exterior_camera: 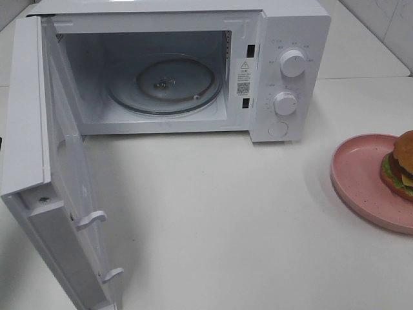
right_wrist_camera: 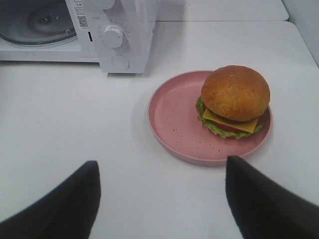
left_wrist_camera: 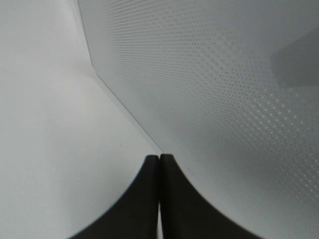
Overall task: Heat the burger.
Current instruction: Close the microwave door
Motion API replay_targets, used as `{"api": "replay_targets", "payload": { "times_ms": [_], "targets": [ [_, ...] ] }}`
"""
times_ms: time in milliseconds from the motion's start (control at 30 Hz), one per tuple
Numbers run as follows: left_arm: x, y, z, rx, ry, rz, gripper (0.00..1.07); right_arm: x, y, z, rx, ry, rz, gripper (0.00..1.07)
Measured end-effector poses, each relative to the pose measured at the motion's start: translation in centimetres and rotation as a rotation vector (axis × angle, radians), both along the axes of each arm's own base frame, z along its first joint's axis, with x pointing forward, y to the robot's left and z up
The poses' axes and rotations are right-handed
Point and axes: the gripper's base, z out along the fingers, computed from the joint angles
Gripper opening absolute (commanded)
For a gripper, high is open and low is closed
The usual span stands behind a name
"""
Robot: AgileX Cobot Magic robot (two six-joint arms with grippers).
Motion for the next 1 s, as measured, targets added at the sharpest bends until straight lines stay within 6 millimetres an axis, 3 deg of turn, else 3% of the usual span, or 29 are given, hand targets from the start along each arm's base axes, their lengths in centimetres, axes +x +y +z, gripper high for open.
{"api": "replay_targets", "payload": {
  "times_ms": [367,433,1000],
  "targets": [
    [2.2,-0.5,0.0,0.000,-0.016,-0.026,0.00,0.0,0.0,0.0,0.000,0.000,0.000,0.67],
    [3.1,-1.9,-0.1,0.029,-0.020,-0.097,0.00,0.0,0.0,0.0,0.000,0.000,0.000,0.67],
    [7.0,-5.4,-0.4,0.037,-0.025,-0.170,0.00,0.0,0.0,0.0,0.000,0.000,0.000,0.67]
  ]
}}
